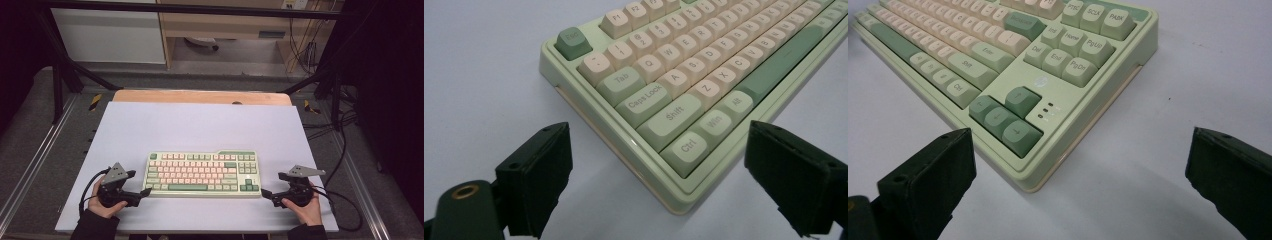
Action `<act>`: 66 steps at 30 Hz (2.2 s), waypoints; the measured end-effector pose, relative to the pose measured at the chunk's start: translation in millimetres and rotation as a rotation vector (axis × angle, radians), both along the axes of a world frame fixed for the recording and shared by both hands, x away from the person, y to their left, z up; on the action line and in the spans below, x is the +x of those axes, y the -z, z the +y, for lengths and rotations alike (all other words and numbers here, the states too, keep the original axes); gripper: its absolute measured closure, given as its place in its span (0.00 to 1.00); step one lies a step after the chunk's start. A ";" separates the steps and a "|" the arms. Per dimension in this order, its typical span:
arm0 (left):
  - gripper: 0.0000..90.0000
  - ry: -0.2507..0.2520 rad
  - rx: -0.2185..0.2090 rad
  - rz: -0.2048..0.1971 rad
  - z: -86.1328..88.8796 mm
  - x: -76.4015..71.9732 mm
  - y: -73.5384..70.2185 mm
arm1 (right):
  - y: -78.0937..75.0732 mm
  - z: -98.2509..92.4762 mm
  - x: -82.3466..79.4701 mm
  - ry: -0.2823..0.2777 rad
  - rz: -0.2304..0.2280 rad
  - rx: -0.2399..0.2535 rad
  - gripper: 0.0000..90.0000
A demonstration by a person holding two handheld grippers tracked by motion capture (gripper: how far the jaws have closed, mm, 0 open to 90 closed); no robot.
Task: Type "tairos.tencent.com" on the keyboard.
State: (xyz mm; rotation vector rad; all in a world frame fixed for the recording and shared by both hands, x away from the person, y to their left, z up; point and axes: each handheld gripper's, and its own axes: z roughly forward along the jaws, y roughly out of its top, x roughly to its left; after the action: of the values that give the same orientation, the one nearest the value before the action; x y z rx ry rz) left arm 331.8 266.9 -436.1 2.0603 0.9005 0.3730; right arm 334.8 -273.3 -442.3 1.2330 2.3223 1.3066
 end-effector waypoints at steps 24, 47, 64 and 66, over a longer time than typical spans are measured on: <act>0.13 -0.006 0.000 -0.005 -4.0 -0.3 -4.2 | 0.3 0.5 -0.3 0.002 0.001 -0.003 0.00; 0.21 -0.021 -0.005 -0.021 -21.7 0.0 -18.3 | 0.5 0.7 -0.2 0.004 0.001 -0.006 0.00; 0.48 0.001 -0.020 -0.001 -51.2 7.7 -28.0 | 0.6 0.7 -0.1 0.006 0.002 -0.011 0.00; 0.52 0.008 -0.023 0.005 -56.2 9.8 -28.2 | 0.5 0.7 -0.1 0.006 0.003 -0.011 0.00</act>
State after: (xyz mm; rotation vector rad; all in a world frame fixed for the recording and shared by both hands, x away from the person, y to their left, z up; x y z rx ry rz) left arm 341.5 210.7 -407.9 2.0442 0.8957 0.3514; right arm 334.7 -272.6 -442.9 1.2382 2.3237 1.2887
